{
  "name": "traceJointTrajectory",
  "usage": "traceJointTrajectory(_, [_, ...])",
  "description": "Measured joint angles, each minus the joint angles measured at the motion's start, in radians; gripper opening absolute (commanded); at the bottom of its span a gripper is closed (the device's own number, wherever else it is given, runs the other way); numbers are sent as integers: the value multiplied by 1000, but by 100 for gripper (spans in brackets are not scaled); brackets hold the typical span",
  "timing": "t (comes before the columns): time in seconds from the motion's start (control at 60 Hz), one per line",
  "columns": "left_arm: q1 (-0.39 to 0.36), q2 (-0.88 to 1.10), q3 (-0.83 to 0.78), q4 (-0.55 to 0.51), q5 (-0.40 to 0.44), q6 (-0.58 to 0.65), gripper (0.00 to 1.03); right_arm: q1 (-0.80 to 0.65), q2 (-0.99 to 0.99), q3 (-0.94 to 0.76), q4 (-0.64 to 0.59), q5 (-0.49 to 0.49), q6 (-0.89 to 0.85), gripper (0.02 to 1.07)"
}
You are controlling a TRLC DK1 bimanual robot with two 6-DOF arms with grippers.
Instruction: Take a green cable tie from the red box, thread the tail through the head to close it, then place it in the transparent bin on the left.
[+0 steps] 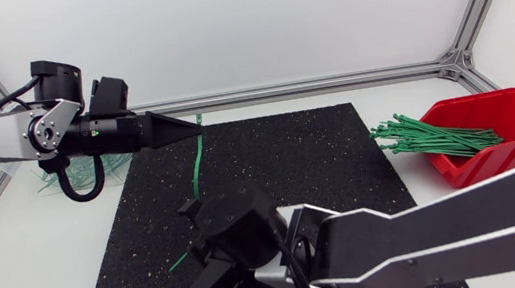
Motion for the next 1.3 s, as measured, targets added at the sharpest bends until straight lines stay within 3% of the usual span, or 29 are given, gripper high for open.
traceJointTrajectory(0.3, [-17,-22,-6,0,0,0,3,-15,-51,132,-343,-95,352,7])
traceJointTrajectory(0.617, [-38,-22,-18,0,0,0,3,-59,-103,121,-368,-162,488,7])
traceJointTrajectory(0.8, [-40,-22,-18,0,0,0,3,-60,-162,14,-219,-176,510,7])
traceJointTrajectory(1.05, [-46,-22,-18,0,0,0,3,-95,-165,9,-192,-205,673,7])
traceJointTrajectory(1.217, [-46,-22,-19,0,0,0,3,-100,-171,31,-244,-272,808,7])
traceJointTrajectory(1.3, [-46,-22,-21,0,0,0,3,-127,-184,82,-361,-382,886,7])
